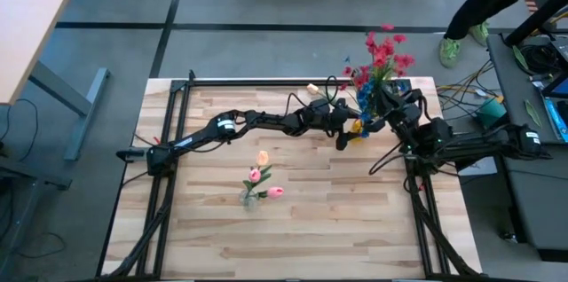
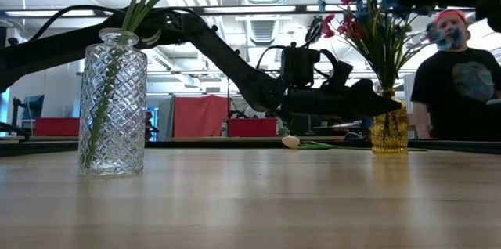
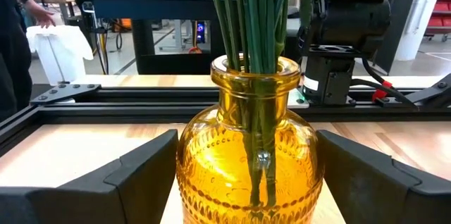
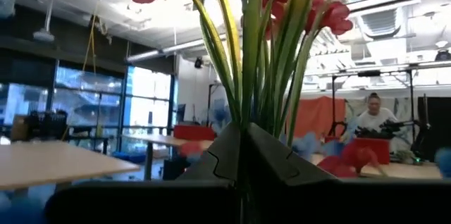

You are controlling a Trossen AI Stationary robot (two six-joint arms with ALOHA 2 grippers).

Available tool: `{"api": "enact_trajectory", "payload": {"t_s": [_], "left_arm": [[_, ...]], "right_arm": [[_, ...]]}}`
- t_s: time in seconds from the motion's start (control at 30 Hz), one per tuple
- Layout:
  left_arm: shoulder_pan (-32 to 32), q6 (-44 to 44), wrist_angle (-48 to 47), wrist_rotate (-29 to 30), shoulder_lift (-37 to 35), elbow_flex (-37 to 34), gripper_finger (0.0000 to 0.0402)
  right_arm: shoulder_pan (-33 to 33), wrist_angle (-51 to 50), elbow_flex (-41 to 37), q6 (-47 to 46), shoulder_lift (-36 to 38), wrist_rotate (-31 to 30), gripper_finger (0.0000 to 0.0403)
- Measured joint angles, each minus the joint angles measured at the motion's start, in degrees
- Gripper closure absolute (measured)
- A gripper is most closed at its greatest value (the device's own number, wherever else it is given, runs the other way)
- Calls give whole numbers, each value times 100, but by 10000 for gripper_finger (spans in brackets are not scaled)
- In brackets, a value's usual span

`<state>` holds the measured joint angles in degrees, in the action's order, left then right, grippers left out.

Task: Sort flowers into vase by color
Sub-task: Put the red flowers into the yellow vase

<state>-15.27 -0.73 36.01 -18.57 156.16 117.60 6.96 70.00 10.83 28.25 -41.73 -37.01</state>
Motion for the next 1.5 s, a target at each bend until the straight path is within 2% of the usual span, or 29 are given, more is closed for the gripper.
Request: {"api": "enact_trajectory", "payload": {"t_s": [0.37, 0.6, 1.03, 1.27, 1.5], "left_arm": [[2, -2, -42, 2, 0, -2, 91], [-4, 236, -57, -2, -6, -7, 91], [-44, 590, -114, -192, -105, -21, 91], [-52, 576, -158, -197, -118, -20, 91], [-52, 187, -155, -194, -109, -20, 91]], "right_arm": [[9, 683, -27, -94, -532, 395, 391], [-217, 655, -27, -268, -520, -377, 391], [-1229, 644, 189, 722, -335, -1511, 391], [-1499, 622, 251, 890, -337, -1644, 391], [-1573, 622, 260, 930, -337, -1687, 391]]}}
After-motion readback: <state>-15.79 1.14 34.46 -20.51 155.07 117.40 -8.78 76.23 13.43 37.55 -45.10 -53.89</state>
